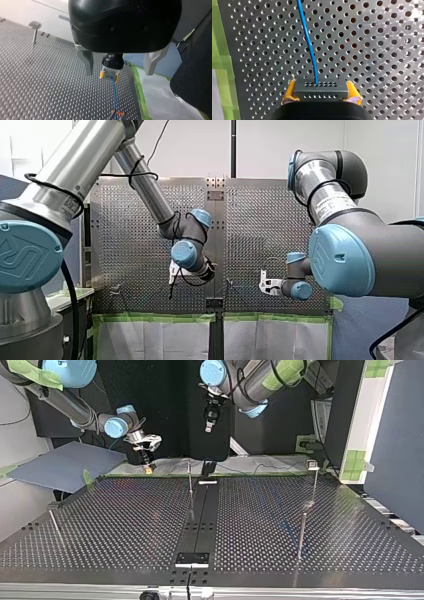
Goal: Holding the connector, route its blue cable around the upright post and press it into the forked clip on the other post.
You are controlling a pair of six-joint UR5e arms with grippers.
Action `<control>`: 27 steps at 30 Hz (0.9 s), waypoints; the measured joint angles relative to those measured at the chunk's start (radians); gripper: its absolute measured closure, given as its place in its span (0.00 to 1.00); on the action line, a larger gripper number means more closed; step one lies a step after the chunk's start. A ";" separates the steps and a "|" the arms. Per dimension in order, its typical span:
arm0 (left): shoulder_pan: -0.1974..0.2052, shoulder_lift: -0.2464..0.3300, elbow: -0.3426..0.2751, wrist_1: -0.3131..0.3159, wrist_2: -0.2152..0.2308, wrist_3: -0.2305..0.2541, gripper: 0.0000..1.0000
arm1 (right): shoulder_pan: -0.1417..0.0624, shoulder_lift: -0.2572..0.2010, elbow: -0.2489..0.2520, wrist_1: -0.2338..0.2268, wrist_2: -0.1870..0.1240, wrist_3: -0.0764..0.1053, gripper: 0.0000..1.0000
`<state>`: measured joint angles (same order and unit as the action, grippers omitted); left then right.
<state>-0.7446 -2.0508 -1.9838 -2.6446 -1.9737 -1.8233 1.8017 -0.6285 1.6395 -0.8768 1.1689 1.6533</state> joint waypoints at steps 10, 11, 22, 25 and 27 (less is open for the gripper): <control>0.085 0.085 -0.085 0.005 0.082 -0.085 0.01 | 0.000 0.001 0.000 0.011 0.007 -0.002 1.00; 0.091 0.092 -0.092 0.010 0.089 -0.092 0.01 | 0.000 0.000 0.000 0.014 0.013 -0.003 1.00; 0.151 0.187 -0.130 0.041 0.145 -0.182 0.01 | -0.010 -0.011 0.000 0.033 0.108 -0.023 1.00; 0.152 0.210 -0.131 0.041 0.145 -0.189 0.01 | -0.013 -0.031 0.000 0.046 0.135 -0.025 1.00; 0.152 0.227 -0.131 0.040 0.141 -0.191 0.01 | -0.014 -0.048 0.000 0.059 0.154 -0.025 1.00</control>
<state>-0.5927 -1.8241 -2.1146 -2.6045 -1.8323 -2.0146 1.7876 -0.6765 1.6393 -0.8181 1.3227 1.6282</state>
